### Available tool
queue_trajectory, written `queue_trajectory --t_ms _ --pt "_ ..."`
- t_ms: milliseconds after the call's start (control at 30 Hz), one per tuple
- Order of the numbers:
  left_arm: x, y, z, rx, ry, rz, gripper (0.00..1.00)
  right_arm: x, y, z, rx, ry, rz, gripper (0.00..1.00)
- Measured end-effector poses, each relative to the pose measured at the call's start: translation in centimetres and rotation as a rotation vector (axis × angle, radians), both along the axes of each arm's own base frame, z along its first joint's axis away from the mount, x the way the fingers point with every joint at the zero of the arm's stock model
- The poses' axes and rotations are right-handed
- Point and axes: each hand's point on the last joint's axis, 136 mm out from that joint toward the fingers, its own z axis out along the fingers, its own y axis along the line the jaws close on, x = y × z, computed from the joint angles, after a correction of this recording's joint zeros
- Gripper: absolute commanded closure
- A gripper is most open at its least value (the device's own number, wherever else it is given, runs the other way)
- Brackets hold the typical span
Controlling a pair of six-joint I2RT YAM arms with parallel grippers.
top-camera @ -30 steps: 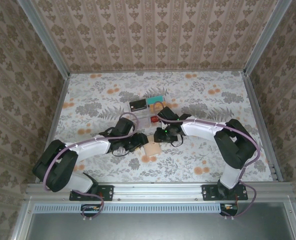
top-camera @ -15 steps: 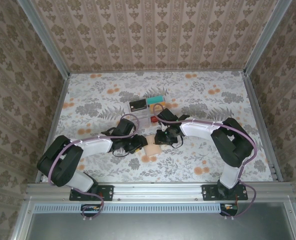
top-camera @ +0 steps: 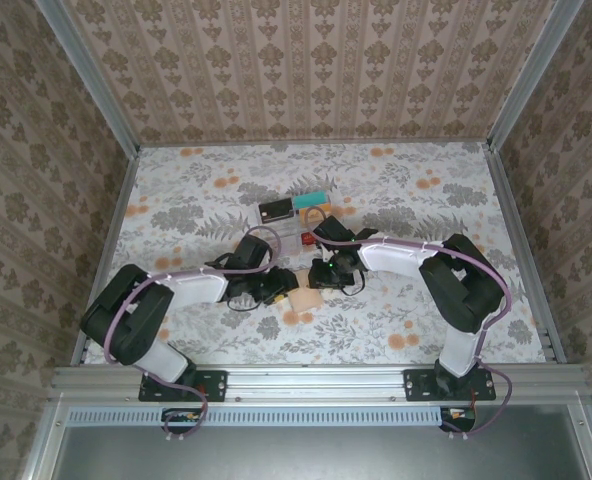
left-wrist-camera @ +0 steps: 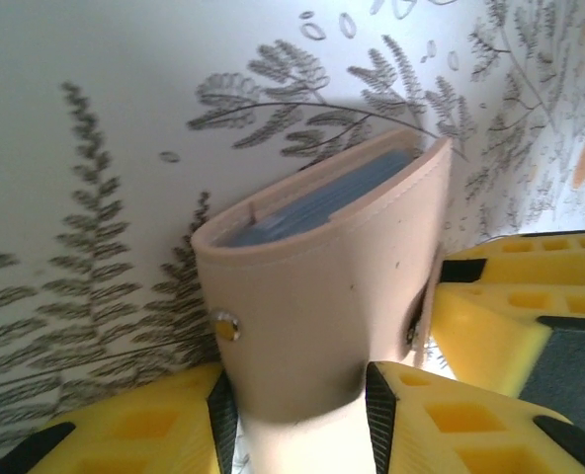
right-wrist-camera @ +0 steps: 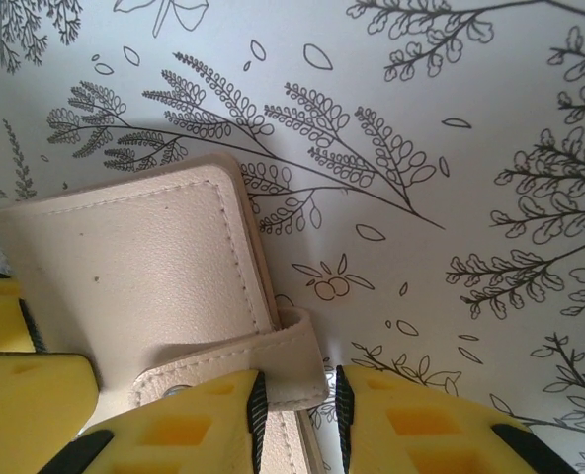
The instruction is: Take the credit cards out of the card holder
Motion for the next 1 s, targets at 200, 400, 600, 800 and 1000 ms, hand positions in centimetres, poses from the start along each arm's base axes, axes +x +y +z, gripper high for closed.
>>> queue_trajectory --t_ms 200,400,600,800,1000 --pt "1.0 -0.4 0.8 -0.057 -0.032 0.011 0.67 0.0 0.0 -0.1 -0.001 0.000 -0.001 0.71" --pt "1.0 -0.4 1.6 -0.083 -0.062 0.004 0.87 0.2 -0.2 0.0 -0.007 -0.008 -0.004 0.65" --pt "1.5 -0.3 2.8 -0.101 -0.111 -0.001 1.00 1.0 -0.6 2.2 -0.007 -0.110 0.015 0.57" --pt "1.5 0.0 2.7 -0.088 -0.112 -0.007 1.00 2.1 0.6 4.8 0.078 -0.200 0.020 0.48" --pt "1.6 -0.1 3.0 -0.083 -0.119 -0.016 1.00 2.1 0.9 3.6 0.075 -0.167 0.024 0.49"
